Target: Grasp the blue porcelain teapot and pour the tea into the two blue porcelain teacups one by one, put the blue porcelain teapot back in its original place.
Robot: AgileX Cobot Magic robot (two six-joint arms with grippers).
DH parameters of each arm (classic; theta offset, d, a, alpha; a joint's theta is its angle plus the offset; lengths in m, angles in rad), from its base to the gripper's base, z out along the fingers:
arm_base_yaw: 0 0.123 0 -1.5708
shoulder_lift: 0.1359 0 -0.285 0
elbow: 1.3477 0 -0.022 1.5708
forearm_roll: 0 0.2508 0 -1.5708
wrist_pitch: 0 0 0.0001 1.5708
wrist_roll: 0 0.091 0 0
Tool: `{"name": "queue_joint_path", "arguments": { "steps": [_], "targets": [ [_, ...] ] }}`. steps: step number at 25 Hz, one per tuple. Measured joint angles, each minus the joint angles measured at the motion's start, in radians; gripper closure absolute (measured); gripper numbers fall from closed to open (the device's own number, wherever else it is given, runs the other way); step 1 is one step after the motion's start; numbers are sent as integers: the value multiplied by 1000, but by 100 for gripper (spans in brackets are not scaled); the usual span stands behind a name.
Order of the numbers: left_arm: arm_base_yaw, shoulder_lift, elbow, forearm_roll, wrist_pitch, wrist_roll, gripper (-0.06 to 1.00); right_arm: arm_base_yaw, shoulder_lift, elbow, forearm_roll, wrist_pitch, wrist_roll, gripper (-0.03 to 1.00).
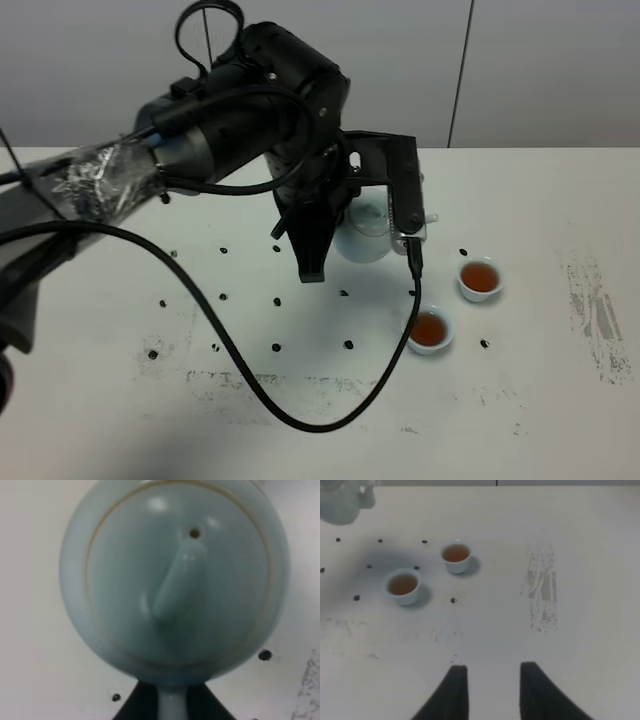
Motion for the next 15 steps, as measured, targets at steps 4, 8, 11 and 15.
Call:
{"name": "queue_joint_path", "arguments": {
  "steps": [4, 8, 11, 15],
  "targets": [
    [44, -79, 191, -87, -124, -26, 87, 0, 0, 0, 0, 0, 0, 73],
    [66, -90, 330, -219, -259, -76, 87, 0, 0, 0, 0, 0, 0, 73],
    [67, -89, 391, -280, -325, -96, 87, 0, 0, 0, 0, 0, 0, 73],
    [67, -87, 451, -301, -372, -99, 87, 0, 0, 0, 0, 0, 0, 73]
  ]
}}
